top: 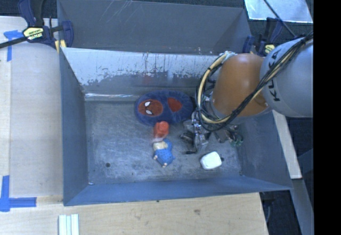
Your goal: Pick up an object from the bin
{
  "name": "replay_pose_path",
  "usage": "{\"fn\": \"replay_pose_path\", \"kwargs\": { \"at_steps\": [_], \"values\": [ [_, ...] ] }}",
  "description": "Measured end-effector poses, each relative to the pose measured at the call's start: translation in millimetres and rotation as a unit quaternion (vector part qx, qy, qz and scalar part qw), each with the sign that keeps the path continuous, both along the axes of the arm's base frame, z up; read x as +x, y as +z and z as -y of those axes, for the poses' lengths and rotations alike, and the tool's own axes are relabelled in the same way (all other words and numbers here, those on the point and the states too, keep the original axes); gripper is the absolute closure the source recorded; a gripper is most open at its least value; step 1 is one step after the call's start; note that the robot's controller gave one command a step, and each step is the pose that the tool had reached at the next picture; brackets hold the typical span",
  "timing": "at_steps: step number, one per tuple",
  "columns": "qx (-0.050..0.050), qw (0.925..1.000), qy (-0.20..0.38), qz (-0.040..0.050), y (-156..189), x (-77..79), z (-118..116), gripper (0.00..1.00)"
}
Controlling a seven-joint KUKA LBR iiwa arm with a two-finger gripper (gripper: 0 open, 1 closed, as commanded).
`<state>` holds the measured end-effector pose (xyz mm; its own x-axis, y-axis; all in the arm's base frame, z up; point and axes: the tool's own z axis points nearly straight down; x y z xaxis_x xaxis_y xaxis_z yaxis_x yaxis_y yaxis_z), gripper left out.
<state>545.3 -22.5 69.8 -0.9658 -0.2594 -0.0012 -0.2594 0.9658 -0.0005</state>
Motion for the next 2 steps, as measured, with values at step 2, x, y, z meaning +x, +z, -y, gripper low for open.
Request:
{"fn": "replay_pose_path", "kwargs": {
  "at_steps": [2],
  "values": [
    [-0.001, 1.0000, 0.004, 0.0008, 204.2, 52.0, 26.8, 1.00]
  ]
}}
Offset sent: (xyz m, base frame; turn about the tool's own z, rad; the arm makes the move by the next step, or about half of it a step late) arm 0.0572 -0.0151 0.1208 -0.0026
